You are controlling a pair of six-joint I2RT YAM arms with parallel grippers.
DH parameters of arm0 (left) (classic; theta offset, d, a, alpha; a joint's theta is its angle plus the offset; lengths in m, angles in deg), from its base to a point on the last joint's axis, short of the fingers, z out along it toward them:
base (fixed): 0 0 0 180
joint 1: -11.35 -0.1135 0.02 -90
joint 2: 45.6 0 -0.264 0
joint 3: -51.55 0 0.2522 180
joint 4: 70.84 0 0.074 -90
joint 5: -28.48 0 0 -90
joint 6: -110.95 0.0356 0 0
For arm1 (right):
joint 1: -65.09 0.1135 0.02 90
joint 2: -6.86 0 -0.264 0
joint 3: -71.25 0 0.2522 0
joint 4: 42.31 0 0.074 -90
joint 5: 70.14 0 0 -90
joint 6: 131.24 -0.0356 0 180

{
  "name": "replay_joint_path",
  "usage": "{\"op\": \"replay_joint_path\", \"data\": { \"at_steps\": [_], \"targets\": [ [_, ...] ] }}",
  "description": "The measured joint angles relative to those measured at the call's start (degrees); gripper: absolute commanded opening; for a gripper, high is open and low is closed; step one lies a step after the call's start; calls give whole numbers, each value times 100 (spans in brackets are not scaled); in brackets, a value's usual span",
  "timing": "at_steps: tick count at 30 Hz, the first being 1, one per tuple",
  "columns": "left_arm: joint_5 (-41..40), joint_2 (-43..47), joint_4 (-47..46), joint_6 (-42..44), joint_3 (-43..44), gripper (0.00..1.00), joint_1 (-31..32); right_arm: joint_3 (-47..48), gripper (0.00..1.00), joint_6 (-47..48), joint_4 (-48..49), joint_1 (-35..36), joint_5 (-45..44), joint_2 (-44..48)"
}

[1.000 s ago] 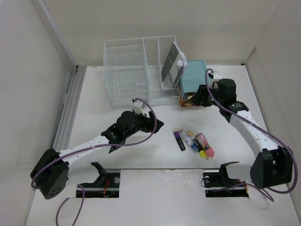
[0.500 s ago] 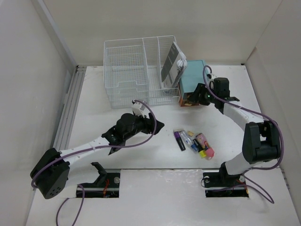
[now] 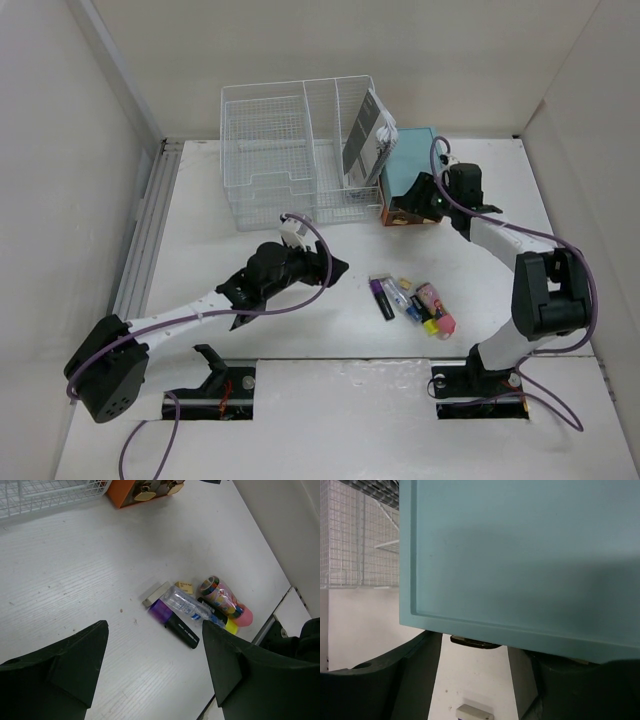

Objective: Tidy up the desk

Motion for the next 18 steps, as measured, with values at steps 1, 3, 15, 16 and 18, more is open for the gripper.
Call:
{"op": "replay_joint_path", "data": {
  "at_steps": [1, 3, 15, 16, 18],
  "targets": [
    [0, 2, -7, 0, -9, 73, 0, 0, 56, -9, 9, 17, -9, -26],
    [0, 17, -22, 0, -31, 73, 0, 0, 48, -33, 28, 44, -52, -79],
    [0, 190, -28, -4, -63, 73, 0, -529, 29, 11, 238, 155, -334, 372],
    [-2, 210, -28, -2, -63, 73, 0, -702, 29, 44, 208, 155, -326, 568],
    [0, 251, -28, -4, -63, 73, 0, -1049, 29, 131, 149, 170, -302, 964]
  ]
}}
